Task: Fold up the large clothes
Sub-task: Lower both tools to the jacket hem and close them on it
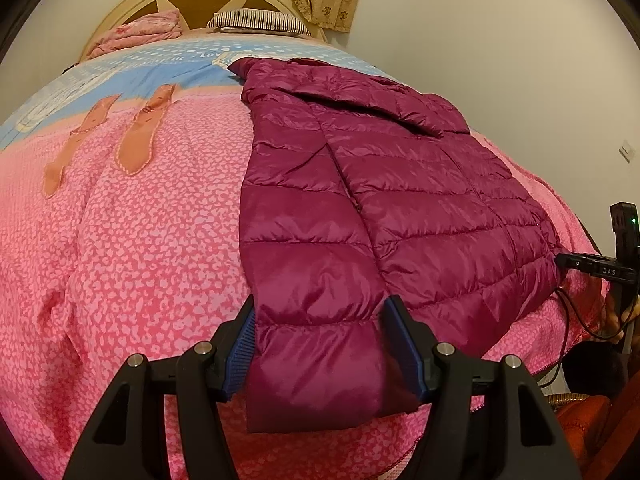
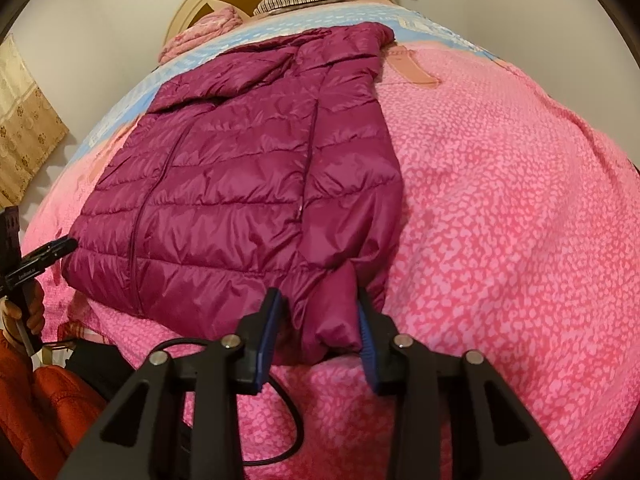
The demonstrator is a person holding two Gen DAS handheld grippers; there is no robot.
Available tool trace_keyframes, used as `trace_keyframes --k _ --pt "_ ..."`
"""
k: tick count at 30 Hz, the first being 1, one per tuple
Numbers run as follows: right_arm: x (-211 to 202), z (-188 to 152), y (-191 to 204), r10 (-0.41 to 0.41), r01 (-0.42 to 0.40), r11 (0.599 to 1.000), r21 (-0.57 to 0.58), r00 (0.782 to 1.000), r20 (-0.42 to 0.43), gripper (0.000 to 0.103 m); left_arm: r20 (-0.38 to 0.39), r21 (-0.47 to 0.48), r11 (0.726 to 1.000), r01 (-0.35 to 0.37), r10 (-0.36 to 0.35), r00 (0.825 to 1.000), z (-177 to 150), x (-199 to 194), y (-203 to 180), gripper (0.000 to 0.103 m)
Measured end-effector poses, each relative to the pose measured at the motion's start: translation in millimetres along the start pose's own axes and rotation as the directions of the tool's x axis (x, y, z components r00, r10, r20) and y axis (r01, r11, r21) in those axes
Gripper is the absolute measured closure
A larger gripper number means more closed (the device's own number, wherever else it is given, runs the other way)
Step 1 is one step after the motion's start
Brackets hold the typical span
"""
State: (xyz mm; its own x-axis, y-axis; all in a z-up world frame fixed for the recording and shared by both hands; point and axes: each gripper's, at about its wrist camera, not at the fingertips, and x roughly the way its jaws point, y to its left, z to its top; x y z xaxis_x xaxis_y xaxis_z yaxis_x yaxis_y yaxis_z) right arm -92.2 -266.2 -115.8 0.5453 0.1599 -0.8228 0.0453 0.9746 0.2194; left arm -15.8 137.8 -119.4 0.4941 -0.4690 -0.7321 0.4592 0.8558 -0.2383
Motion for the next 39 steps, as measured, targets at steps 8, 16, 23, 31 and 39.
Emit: trace_keyframes --k 8,16,23,31,39 --pt "3 2 2 -0.003 0.003 1.0 0.003 1.0 -0.003 0.062 -0.002 0.015 1.0 -0.014 0.014 1.0 0 1 -2 0.04" --pt "7 2 8 -0.03 0.03 0.999 -0.03 1.0 -0.003 0.079 0.017 0.018 1.0 -0.009 0.008 1.0 1 6 -8 0.078" --pt "-7 2 9 0.028 -0.027 1.0 -0.007 0.998 0.053 0.089 0.074 -0.016 0.997 0.073 -0.071 0.995 5 -9 -5 0.09" --pt "-23 8 12 0.085 -0.086 0.996 0.0 0.991 0.103 0.089 0.016 0.006 1.0 0.001 -0.001 1.0 4 -2 -6 0.087" --pt "-14 2 -1 0.039 -0.042 0.998 0.038 0.997 0.067 0.085 -0.008 -0.021 0.999 0.025 -0.025 1.0 0 1 -2 0.056"
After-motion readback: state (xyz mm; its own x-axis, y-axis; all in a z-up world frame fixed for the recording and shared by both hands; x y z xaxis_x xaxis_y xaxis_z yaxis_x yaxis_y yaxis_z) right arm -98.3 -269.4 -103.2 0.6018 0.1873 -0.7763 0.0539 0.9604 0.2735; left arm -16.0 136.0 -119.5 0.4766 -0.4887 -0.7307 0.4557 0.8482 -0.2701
